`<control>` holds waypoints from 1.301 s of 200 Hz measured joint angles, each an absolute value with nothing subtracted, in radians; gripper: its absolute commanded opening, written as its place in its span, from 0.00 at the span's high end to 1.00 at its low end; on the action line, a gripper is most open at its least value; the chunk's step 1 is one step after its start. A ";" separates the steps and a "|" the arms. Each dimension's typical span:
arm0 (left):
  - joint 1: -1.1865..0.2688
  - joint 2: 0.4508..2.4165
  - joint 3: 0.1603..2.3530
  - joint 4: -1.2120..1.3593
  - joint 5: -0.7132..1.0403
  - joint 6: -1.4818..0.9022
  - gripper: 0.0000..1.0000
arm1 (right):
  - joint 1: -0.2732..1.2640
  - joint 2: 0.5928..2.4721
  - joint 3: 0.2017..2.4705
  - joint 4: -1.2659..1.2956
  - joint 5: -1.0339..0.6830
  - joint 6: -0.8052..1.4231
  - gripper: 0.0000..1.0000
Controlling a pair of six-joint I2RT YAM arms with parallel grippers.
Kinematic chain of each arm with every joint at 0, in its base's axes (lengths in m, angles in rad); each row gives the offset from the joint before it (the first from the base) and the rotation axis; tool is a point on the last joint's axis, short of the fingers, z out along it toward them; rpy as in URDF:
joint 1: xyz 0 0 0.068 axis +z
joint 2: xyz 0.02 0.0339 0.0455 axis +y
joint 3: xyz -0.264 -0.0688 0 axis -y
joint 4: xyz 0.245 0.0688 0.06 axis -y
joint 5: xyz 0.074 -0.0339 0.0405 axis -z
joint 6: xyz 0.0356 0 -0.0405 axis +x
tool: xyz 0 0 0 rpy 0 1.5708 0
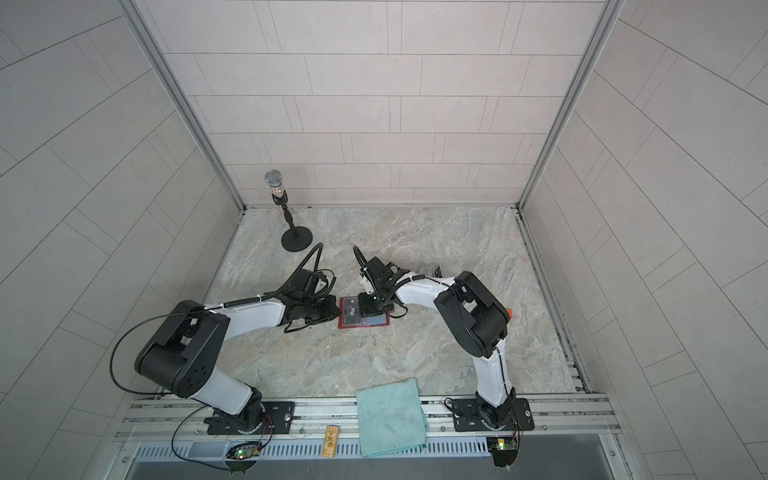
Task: Put the credit cards into the card holder
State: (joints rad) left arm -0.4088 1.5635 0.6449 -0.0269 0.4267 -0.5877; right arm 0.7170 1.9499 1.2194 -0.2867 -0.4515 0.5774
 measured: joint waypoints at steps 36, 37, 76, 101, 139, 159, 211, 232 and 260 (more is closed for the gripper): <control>-0.409 1.563 0.645 -0.027 0.426 -0.587 1.00 | 0.717 1.950 1.219 -0.285 -0.450 0.579 0.94; -0.409 1.563 0.645 -0.027 0.426 -0.587 1.00 | 0.717 1.950 1.219 -0.285 -0.450 0.579 0.94; -0.409 1.563 0.645 -0.028 0.426 -0.583 1.00 | 0.717 1.944 1.216 -0.282 -0.442 0.580 0.90; -0.411 1.563 0.660 -0.065 0.426 -0.568 0.98 | 0.709 1.917 1.195 -0.280 -0.438 0.577 0.88; -0.414 1.545 0.704 -0.149 0.421 -0.538 0.87 | 0.674 1.847 1.156 -0.280 -0.438 0.569 0.86; -0.417 1.529 0.732 -0.184 0.422 -0.520 0.81 | 0.642 1.815 1.136 -0.281 -0.438 0.564 0.85; -0.466 1.518 0.811 -0.245 0.417 -0.479 0.73 | 0.587 1.805 1.087 -0.294 -0.441 0.548 0.86; -0.480 1.518 0.821 -0.245 0.427 -0.478 0.70 | 0.588 1.805 1.077 -0.297 -0.441 0.542 0.87; -0.505 1.540 0.836 -0.234 0.473 -0.483 0.68 | 0.588 1.805 1.072 -0.297 -0.441 0.537 0.90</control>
